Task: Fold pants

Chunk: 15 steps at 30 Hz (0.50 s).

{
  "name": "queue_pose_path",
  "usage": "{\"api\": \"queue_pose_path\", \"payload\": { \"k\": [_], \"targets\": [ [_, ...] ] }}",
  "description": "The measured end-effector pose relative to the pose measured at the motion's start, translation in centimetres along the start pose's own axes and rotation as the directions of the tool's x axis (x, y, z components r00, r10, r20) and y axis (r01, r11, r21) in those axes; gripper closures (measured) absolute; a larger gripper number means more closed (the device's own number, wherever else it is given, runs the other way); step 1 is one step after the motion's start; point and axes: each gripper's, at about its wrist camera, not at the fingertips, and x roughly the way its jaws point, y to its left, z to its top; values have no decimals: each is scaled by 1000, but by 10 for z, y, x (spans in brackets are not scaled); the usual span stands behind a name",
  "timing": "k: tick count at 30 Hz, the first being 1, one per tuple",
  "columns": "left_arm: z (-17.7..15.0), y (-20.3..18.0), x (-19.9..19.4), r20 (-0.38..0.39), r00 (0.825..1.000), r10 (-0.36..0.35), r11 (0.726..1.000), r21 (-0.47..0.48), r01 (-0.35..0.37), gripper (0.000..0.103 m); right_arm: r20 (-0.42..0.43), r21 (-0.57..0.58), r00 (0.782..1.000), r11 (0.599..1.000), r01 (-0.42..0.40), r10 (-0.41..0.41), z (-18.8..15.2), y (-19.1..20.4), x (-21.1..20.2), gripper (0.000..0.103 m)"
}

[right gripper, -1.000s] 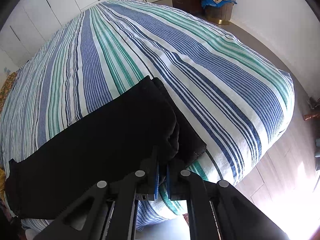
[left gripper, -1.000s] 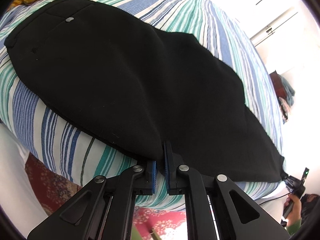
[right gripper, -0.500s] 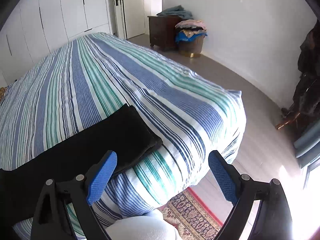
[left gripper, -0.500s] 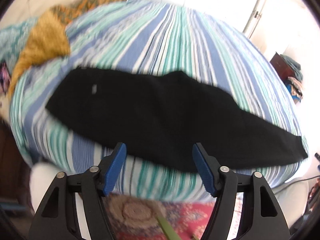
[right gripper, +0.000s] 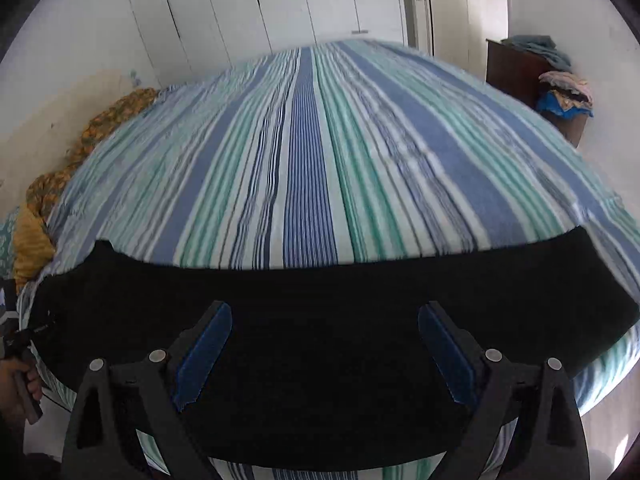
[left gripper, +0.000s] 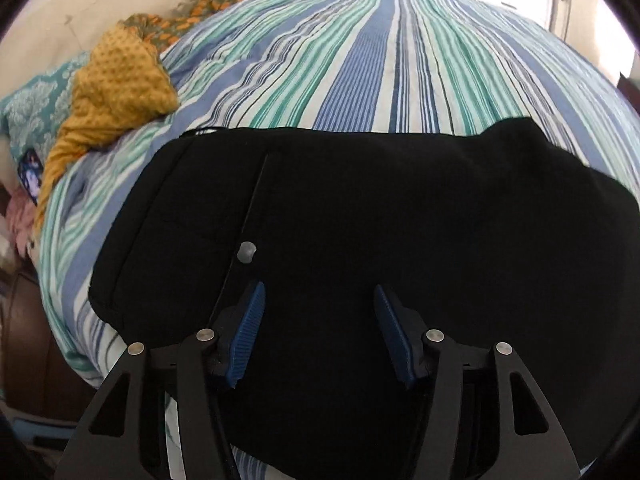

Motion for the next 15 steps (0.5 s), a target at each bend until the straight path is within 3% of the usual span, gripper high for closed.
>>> {"api": "queue_pose_path", "payload": {
  "k": [2, 4, 8, 12, 15],
  "targets": [
    [1, 1, -1, -1, 1000, 7, 1000, -2, -7, 42, -133, 5, 991, 999, 32, -32, -25, -5, 37, 9],
    [3, 6, -2, -7, 1000, -30, 999, -36, 30, 34, -81, -27, 996, 999, 31, -33, -34, -7, 37, 8],
    [4, 6, -20, -12, 999, -48, 996, -75, 47, 23, -107, -52, 994, 999, 11, -17, -31, -5, 39, 1],
    [-3, 0, -54, 57, 992, -116, 986, -116, 122, 16, -89, -54, 996, 998, 18, -23, -34, -4, 40, 0],
    [-6, -20, -73, 86, 978, -191, 976, -86, 198, 14, -73, -49, 997, 998, 31, -34, -30, -2, 41, 1]
  ]
}}
